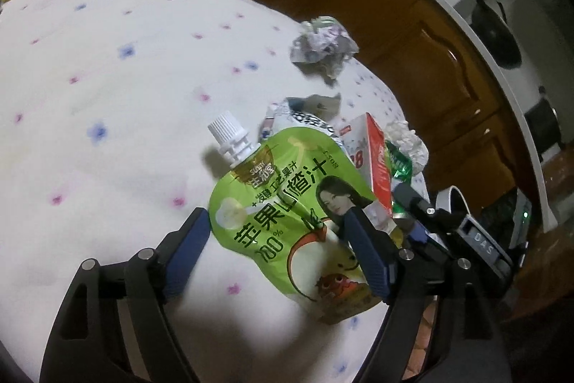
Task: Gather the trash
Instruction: 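Grasp the green juice pouch with the left tool while the right tool grasps the green can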
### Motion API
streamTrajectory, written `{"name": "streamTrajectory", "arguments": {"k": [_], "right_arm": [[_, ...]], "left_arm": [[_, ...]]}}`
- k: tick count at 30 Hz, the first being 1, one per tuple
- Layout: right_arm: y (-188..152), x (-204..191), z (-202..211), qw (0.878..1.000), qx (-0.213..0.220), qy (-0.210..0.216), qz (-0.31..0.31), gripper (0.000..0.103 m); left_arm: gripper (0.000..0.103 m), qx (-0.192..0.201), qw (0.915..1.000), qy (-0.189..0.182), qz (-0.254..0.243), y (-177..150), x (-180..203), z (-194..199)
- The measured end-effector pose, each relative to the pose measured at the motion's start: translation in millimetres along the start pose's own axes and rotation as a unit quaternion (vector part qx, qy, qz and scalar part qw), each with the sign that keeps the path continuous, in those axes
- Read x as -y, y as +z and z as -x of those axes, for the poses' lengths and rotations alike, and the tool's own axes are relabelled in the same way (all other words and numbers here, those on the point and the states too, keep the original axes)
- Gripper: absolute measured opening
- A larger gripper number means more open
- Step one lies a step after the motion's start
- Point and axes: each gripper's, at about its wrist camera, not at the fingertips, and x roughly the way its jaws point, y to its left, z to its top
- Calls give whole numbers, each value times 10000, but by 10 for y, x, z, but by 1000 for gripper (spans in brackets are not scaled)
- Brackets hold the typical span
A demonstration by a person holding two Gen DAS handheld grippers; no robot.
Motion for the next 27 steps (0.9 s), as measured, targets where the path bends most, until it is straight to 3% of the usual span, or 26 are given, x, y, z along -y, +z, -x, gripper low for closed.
{"name": "streamTrajectory", "arguments": {"k": [3, 5, 7, 16, 27], "right_arm": [[-31, -45, 39, 9999, 43, 77, 64, 32], [-58, -78, 102, 9997, 81, 199, 96, 20], [-82, -115, 153, 9995, 80, 287, 118, 17], [-248, -171, 520, 9989, 293, 288, 205, 13], [-364, 36, 1288, 9954, 931, -40, 241, 13]], "left_arm": [[70, 7, 9999, -90, -147, -24, 49, 5], [65, 0, 9996, -229, -143, -43, 48, 31], [57, -29, 9992, -358, -164, -66, 63, 60], [49, 336, 9944, -697, -724, -218, 346, 469], [49, 469, 9867, -626, -1428, -377, 740, 589]]}}
